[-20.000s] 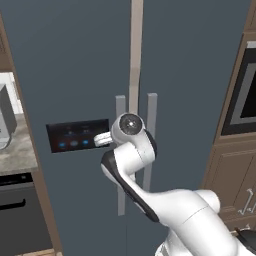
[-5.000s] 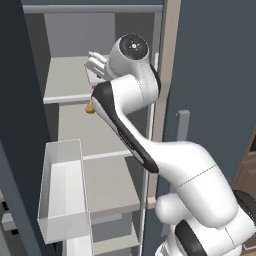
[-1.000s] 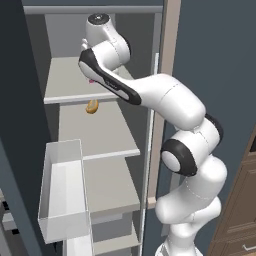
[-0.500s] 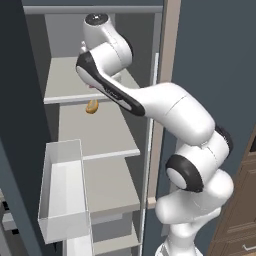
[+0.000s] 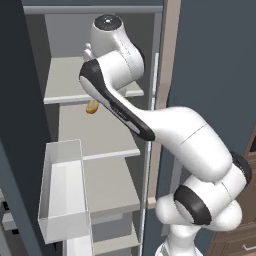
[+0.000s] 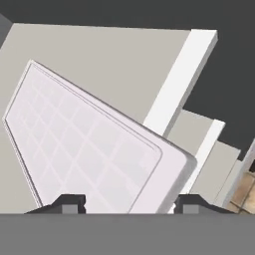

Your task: Open the freezer door, pick up the ice cube tray from the freezer, and place it on the dining counter.

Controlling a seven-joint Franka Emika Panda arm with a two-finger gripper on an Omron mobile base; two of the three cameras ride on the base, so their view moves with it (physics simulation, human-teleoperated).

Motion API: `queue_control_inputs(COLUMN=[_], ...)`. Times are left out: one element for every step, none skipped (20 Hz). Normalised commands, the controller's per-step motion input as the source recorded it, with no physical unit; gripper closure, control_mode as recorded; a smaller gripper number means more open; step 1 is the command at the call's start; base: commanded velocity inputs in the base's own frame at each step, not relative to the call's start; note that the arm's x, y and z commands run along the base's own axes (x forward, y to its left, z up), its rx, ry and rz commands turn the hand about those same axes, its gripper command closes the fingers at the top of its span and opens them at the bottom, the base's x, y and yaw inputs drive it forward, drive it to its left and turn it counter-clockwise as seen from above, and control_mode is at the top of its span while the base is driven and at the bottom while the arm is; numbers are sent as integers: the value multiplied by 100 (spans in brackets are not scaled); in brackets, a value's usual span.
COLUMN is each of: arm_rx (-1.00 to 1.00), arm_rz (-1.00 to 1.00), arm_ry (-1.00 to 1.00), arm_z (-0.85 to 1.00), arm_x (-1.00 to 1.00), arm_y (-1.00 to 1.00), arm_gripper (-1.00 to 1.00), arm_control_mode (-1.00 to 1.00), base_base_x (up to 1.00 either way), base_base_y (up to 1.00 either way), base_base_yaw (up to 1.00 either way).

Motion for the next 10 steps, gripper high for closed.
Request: queue_control_inputs(arm_rx=[12, 11, 11, 10, 11, 11, 10, 11, 11, 11], arm_rz=[6, 6, 10, 13, 15, 17, 19, 23, 22, 21], arm_ry=[-3, -3, -4, -5, -5, -5, -7, -10, -9, -8], arm_z=[31, 29, 26, 23, 19, 19, 19, 19, 17, 19], arm_x=[-61, -64, -69, -71, -86, -84, -96, -100, -100, -91], arm_y=[-29, -27, -33, -36, -34, -34, -34, -36, -34, -39], arm_gripper=[100, 100, 100, 100, 100, 100, 100, 100, 100, 100], arm_control_mode=[-100, -100, -100, -100, -100, -100, -100, -100, -100, -100], base_base_x=[0, 0, 0, 0, 0, 0, 0, 0, 0, 0], base_base_y=[0, 0, 0, 0, 0, 0, 0, 0, 0, 0], base_base_yaw=[0, 0, 0, 0, 0, 0, 0, 0, 0, 0])
